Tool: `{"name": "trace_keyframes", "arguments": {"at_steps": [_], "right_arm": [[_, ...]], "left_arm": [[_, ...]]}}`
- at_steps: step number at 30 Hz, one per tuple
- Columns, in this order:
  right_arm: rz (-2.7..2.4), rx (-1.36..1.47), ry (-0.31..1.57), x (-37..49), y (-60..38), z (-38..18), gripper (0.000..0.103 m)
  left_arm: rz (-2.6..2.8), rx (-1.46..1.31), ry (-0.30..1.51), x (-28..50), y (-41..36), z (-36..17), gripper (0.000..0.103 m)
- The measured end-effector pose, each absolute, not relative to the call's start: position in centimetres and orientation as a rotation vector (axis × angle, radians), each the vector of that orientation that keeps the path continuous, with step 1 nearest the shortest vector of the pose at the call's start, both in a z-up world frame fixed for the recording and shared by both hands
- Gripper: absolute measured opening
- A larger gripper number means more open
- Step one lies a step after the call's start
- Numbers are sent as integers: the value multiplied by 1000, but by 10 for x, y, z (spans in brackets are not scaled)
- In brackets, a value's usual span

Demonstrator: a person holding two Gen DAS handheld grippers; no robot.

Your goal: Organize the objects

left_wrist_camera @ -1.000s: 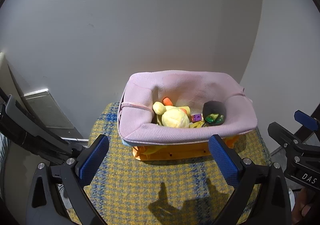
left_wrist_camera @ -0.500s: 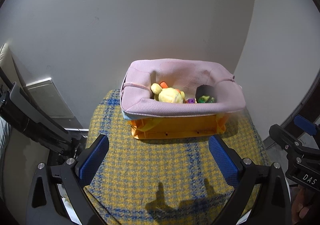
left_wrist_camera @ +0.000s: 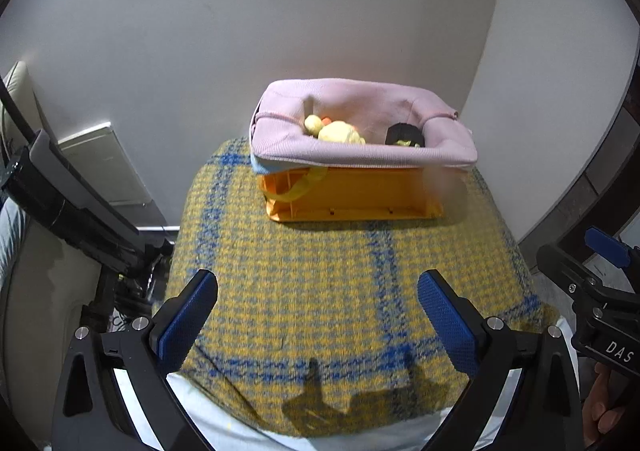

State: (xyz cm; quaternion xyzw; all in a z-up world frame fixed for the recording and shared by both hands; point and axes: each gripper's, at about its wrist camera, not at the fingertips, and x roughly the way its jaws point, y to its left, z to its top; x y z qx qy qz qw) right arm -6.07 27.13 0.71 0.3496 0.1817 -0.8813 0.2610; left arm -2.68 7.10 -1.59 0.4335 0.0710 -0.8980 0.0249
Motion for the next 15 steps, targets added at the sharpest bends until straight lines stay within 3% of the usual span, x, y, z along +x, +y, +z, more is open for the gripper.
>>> {"name": "trace_keyframes", "arguments": {"at_steps": [15], "right_arm": [[-2367, 1025, 493, -35, 288, -9, 95]], "left_arm": [[-2694, 1413, 232, 6, 68, -27, 103]]}}
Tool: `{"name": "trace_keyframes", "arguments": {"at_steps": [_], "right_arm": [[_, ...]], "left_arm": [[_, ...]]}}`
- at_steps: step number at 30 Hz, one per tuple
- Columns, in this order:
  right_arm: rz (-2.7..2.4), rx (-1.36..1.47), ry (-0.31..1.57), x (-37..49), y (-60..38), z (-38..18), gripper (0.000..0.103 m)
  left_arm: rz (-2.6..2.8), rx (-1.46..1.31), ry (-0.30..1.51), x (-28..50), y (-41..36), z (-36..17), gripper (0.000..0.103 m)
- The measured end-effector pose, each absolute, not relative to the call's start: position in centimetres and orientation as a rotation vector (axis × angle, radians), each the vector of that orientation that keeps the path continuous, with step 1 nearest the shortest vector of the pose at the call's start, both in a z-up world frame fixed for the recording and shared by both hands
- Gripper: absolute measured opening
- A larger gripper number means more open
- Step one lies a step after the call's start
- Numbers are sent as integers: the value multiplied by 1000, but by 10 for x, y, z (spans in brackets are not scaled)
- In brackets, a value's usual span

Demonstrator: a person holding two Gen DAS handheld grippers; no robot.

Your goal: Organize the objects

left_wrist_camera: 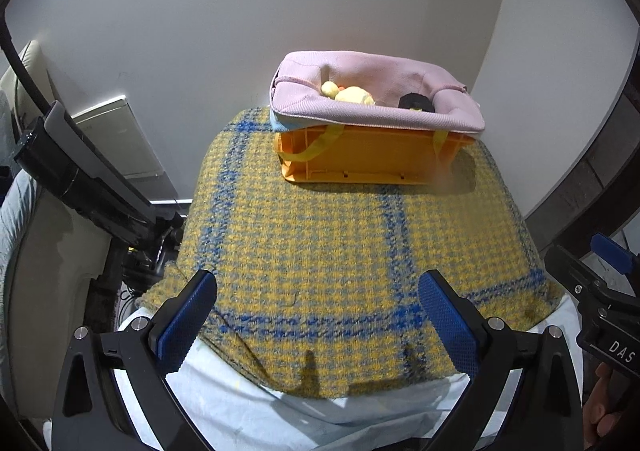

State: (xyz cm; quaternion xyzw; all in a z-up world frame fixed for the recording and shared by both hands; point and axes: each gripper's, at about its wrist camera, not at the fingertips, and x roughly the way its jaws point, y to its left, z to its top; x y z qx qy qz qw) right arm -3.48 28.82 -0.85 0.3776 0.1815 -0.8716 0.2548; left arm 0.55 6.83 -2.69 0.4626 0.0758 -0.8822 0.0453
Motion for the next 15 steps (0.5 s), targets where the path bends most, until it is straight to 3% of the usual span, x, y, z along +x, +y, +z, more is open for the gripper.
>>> {"name": "trace_keyframes", "arguments": {"at_steps": [15], "right_arm": [[-2363, 1065, 509, -32, 293, -20, 95]], "left_arm": [[-2645, 1466, 238, 13, 69, -39, 103]]}}
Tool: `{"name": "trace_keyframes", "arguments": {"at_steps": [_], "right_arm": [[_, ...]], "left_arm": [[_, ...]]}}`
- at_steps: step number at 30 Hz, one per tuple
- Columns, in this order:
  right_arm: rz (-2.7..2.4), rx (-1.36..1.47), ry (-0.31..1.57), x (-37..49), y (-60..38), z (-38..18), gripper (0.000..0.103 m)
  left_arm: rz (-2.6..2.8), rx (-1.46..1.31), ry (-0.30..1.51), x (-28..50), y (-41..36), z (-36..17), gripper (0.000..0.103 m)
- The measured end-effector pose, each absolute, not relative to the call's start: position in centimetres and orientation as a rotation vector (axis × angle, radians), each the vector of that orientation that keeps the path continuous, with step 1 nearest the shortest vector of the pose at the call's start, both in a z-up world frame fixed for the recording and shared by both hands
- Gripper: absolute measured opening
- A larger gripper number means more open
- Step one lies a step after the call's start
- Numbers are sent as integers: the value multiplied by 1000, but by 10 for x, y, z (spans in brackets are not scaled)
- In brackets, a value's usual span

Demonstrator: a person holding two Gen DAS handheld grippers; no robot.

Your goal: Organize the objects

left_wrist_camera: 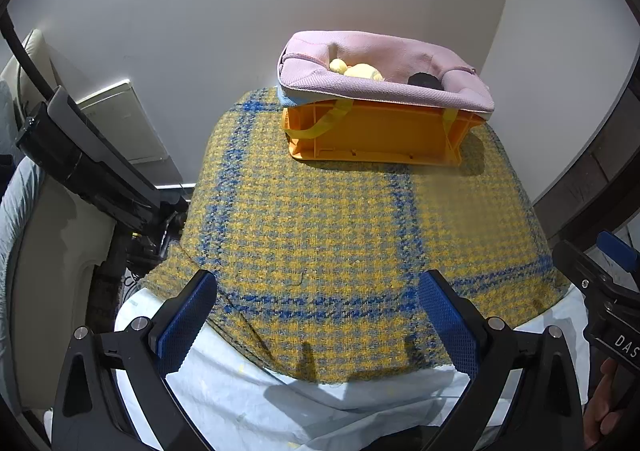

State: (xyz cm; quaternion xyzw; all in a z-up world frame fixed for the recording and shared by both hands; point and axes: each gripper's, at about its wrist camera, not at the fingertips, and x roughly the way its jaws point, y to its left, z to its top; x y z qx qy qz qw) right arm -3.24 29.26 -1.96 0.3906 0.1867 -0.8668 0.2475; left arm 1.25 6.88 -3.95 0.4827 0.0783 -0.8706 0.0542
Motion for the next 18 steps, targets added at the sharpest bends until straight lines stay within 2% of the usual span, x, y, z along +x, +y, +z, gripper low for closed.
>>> {"name": "trace_keyframes", "arguments": {"at_steps": [18], "right_arm": [[-2359, 1064, 504, -34, 296, -19, 95]], "left_arm": [[-2640, 1461, 243, 12, 71, -38, 103]]}}
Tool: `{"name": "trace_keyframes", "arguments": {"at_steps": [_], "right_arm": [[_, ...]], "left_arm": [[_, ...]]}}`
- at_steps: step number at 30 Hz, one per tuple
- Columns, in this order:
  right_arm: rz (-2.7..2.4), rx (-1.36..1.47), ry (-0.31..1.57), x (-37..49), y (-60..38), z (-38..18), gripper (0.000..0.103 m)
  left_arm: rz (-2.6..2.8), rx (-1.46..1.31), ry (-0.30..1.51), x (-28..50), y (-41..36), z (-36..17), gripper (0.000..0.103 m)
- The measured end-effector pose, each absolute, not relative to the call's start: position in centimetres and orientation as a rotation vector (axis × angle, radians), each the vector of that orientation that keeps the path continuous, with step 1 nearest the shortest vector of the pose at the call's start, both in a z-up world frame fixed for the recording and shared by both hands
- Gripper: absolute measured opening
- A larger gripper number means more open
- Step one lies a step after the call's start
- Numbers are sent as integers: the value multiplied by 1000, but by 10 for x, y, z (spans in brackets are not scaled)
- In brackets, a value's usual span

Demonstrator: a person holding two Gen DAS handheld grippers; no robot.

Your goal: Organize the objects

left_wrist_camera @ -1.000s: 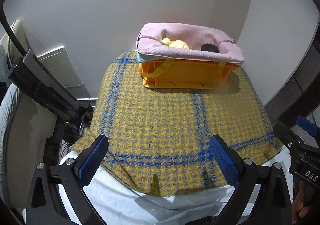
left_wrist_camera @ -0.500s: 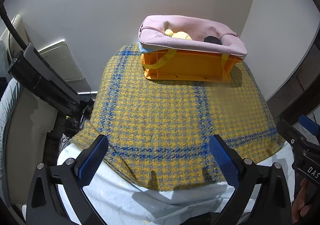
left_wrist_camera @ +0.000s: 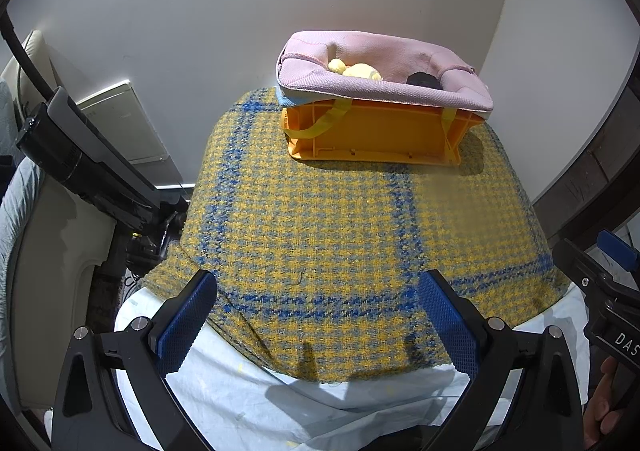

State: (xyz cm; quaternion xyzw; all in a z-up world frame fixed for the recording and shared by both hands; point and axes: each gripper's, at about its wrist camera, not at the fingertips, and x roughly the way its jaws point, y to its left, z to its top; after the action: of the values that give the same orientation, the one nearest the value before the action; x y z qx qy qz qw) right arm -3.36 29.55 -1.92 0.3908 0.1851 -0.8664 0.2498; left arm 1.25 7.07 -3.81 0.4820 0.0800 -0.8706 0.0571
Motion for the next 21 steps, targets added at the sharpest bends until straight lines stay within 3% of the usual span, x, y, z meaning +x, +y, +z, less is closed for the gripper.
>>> {"name": "trace_keyframes", "arguments": {"at_steps": [21], "right_arm": [[-2357, 1072, 494, -34, 296, -20, 95]], "left_arm": [[-2623, 1457, 241, 13, 67, -35, 103]]}}
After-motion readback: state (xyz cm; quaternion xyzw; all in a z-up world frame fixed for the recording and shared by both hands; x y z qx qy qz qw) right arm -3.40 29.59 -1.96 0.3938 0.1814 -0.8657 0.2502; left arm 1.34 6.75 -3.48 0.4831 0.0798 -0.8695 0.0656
